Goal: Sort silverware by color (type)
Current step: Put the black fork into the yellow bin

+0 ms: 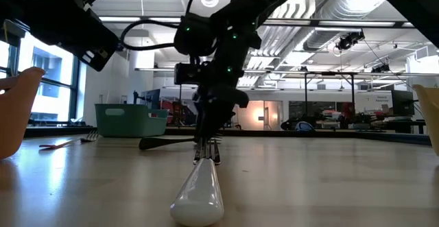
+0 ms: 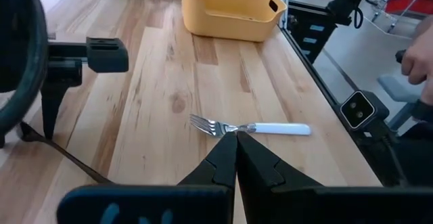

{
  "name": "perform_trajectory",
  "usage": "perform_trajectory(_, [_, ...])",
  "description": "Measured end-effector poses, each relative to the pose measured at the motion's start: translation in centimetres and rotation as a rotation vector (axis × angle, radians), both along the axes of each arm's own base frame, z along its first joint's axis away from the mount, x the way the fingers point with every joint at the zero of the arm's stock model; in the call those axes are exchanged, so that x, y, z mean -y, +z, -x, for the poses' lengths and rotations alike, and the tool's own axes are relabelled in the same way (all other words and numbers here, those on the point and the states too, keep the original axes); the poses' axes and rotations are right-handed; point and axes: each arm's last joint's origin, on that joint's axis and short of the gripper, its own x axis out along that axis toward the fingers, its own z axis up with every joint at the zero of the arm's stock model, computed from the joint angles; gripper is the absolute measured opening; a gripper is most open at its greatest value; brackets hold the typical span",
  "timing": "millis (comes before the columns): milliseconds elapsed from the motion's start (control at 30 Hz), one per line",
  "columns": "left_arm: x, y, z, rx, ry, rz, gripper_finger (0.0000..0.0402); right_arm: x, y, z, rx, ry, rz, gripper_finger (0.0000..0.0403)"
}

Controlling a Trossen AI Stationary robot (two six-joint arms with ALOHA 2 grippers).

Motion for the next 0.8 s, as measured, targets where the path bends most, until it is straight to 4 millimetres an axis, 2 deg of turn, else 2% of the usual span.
perform_trajectory(167, [0.0,0.0,0.0,-0.002,-0.001,-0.003,0.0,0.1,-0.3,0.3,-0.06,-0.055,-0.028,0.0138])
perform_trajectory(267, [0.0,0.0,0.0,0.004,0.002,-0.019,0.0,0.1,-0.2,0.6,-0.087,-0.081,-0.045,0.01])
perform_trajectory(433, [-0.1,0.0,0.0,0.008,0.009,-0.032,0.0,-0.3,-0.4,1.0,-0.137,-0.081,-0.049,0.0014])
perform_trajectory(533, [-0.1,0.0,0.0,0.013,0.017,-0.052,0.0,-0.9,0.0,1.2,-0.153,-0.107,-0.045,0.0011])
perform_trajectory(700, [-0.2,0.0,0.0,0.018,0.049,-0.074,0.0,-2.8,1.8,3.0,-0.252,-0.182,-0.078,0.0003])
perform_trajectory(800, [-0.2,0.0,0.0,0.019,0.059,-0.087,0.0,-4.4,4.6,4.1,-0.208,-0.306,-0.114,0.0])
